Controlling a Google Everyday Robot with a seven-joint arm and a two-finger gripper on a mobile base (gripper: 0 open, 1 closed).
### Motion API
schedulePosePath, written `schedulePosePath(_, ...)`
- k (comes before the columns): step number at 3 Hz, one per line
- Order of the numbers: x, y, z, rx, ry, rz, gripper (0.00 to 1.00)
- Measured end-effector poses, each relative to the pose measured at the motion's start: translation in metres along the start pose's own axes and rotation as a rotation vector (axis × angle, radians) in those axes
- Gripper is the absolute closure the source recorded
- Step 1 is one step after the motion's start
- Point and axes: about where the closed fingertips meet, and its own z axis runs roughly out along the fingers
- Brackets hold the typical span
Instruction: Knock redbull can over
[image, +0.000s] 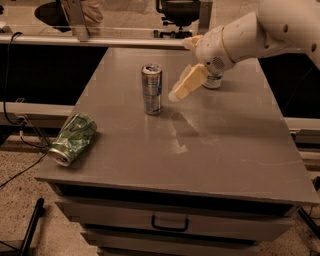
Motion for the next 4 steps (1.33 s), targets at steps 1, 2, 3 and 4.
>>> schedulePosePath(1,-0.015,0.006,0.016,0.015,-0.185,0.059,0.00)
schedulePosePath(2,-0.031,0.012,0.033,0.028,-0.349,0.111,0.00)
schedulePosePath(3,-0.035,0.018,0.042,0.027,-0.398,0.134,0.00)
schedulePosePath(4,-0.038,0.023,0.049,0.012,-0.428,0.139,0.17)
